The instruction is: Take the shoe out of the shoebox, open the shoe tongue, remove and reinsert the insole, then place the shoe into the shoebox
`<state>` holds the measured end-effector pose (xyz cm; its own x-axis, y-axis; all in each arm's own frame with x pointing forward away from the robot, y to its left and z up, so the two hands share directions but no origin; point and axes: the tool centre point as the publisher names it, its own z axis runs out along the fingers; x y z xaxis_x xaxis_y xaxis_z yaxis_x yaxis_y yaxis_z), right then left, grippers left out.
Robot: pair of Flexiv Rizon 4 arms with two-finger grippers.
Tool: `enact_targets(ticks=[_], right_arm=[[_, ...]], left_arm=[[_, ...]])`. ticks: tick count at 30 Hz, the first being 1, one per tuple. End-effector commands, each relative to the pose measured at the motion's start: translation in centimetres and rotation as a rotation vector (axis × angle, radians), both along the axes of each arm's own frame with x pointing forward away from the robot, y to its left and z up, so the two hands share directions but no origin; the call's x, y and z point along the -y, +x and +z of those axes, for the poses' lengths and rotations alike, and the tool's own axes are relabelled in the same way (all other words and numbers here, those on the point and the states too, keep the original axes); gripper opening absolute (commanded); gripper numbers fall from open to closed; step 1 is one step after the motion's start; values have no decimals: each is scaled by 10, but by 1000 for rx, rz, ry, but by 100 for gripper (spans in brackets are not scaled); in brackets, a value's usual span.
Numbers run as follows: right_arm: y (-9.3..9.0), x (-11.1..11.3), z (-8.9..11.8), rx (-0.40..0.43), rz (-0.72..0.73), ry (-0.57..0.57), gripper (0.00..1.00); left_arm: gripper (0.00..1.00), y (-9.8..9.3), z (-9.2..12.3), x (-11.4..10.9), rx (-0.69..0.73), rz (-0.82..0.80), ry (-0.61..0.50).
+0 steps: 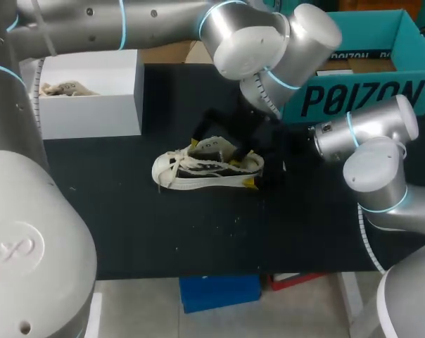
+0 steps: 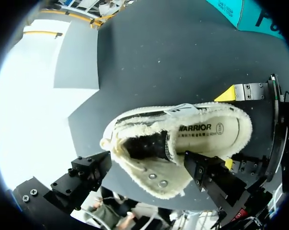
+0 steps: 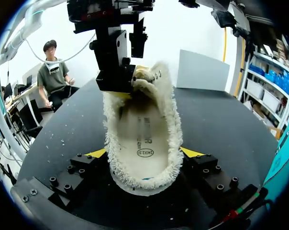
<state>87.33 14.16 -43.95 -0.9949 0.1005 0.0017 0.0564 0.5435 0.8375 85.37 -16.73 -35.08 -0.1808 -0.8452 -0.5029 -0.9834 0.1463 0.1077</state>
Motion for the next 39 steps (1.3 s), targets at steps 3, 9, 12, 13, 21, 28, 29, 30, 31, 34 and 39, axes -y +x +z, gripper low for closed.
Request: enact_targets(ticks=[3, 9, 12, 13, 21, 28, 29, 30, 31, 34, 39], right_arm=[[2, -3, -3, 0, -1, 0, 0], [2, -3, -3, 0, -1, 0, 0], [2, -3, -3, 0, -1, 0, 0], [2, -3, -3, 0, -1, 0, 0], [2, -3, -3, 0, -1, 0, 0], [2, -3, -3, 0, -1, 0, 0], [2, -3, -3, 0, -1, 0, 0], [2, -3, -3, 0, -1, 0, 0], [2, -3, -3, 0, -1, 0, 0], [2, -3, -3, 0, -1, 0, 0], [2, -3, -3, 0, -1, 0, 0]], left_arm=[[100, -3, -5, -5, 19, 4, 28], [33, -2, -6, -6, 17, 7, 41], [0, -3, -7, -5, 14, 5, 48], [0, -3, -7, -5, 13, 3, 55], [0, -2, -7, -5, 3, -3, 53], [0, 5, 7, -1, 33, -26, 42], [0, 6, 11, 0, 42, -29, 41], [0, 7, 13, 0, 48, -31, 38], [0, 8, 19, 0, 57, -35, 32], [0, 9, 29, -3, 78, -41, 30], [0, 7, 41, -17, 102, -38, 50]])
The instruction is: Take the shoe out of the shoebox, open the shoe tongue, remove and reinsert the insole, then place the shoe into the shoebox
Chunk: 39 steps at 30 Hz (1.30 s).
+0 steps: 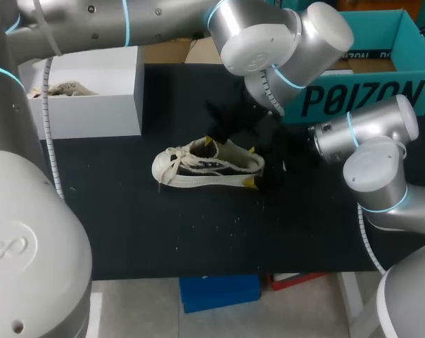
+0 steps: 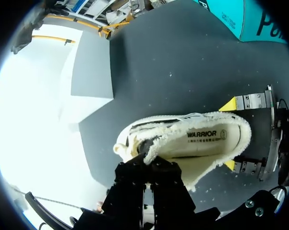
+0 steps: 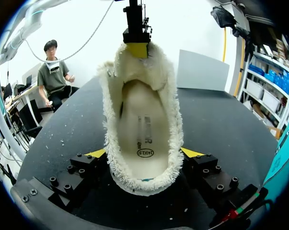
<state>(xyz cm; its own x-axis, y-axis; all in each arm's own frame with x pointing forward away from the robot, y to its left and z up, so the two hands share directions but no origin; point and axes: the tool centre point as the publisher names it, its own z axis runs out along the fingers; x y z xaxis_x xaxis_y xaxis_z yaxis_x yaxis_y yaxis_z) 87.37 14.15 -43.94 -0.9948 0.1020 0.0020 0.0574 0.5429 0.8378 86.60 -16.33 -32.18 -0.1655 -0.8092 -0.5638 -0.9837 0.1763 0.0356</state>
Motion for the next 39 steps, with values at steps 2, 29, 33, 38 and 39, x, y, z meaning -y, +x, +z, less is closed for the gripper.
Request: enact_targets(ticks=[2, 29, 33, 38, 39], right_arm=[[1, -3, -3, 0, 0, -1, 0], [1, -3, -3, 0, 0, -1, 0], [1, -3, -3, 0, 0, -1, 0], [1, -3, -3, 0, 0, -1, 0], [1, -3, -3, 0, 0, -1, 0]], left_arm=[[0, -7, 13, -21, 18, -2, 1], [100, -37, -23, -94, -70, 115, 17], [100, -38, -22, -103, -61, 136, -5], [100, -37, -20, -115, -40, 157, -14], [100, -37, -21, -117, -38, 161, -16]])
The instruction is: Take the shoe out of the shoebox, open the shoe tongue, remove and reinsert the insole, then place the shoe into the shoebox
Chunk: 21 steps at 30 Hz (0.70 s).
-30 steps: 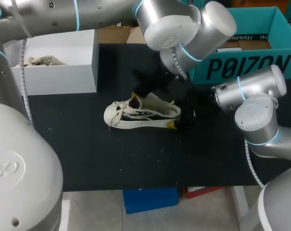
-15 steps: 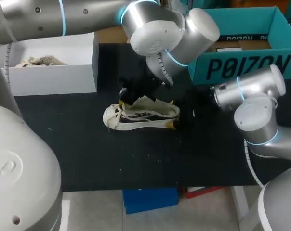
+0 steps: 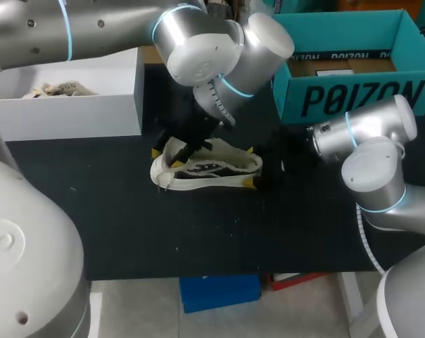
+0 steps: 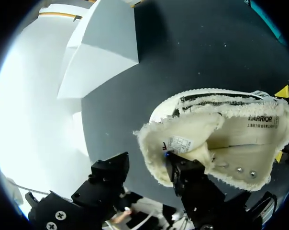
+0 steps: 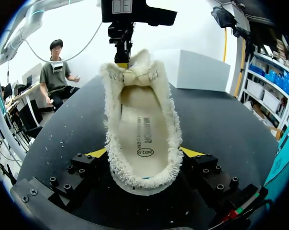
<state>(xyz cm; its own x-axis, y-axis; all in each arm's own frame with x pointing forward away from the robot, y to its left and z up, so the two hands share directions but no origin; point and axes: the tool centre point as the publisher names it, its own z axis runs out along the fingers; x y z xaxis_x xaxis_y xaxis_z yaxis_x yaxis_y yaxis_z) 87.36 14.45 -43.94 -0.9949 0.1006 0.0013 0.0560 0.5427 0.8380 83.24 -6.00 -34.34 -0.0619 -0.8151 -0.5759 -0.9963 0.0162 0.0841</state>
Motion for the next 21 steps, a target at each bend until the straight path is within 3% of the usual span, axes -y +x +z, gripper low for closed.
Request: enact_targets(ticks=[1, 14, 18, 21], right_arm=[[2, 0, -3, -1, -1, -1, 0], [2, 0, -3, -1, -1, -1, 0], [2, 0, -3, -1, -1, -1, 0], [2, 0, -3, -1, -1, -1, 0]], left_arm=[[100, -4, 1, -16, 14, 5, -39], [100, -2, -22, -32, -5, 42, -123], [100, 3, -10, -30, 8, -18, -208], [100, 8, 10, -22, 32, -190, -303]])
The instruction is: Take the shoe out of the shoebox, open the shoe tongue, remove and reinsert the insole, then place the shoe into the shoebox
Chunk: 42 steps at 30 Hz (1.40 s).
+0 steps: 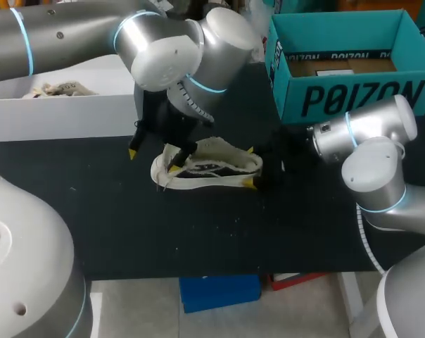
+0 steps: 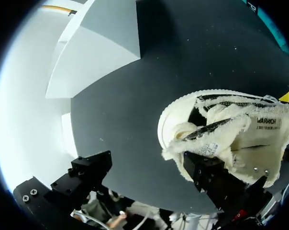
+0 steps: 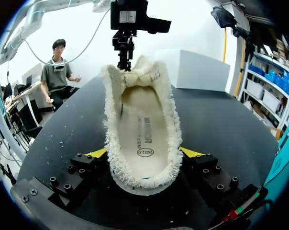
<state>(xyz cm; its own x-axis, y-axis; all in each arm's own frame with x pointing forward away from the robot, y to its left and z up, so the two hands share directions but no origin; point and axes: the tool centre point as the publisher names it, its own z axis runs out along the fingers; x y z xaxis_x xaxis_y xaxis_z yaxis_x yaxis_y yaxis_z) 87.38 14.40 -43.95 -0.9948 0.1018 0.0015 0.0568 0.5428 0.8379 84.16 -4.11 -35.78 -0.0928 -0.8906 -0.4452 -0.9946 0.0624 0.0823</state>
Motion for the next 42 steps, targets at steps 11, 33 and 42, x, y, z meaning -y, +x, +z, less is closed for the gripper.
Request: enact_targets(ticks=[11, 33, 42], right_arm=[[1, 0, -3, 0, 0, -1, 0], [1, 0, -3, 0, 0, -1, 0], [1, 0, -3, 0, 0, -1, 0]], left_arm=[[0, 3, 84, 58, -98, -1265, -617], [0, 3, 80, 82, -248, -1796, -1047], [0, 18, 81, 97, -317, -1918, -1115]])
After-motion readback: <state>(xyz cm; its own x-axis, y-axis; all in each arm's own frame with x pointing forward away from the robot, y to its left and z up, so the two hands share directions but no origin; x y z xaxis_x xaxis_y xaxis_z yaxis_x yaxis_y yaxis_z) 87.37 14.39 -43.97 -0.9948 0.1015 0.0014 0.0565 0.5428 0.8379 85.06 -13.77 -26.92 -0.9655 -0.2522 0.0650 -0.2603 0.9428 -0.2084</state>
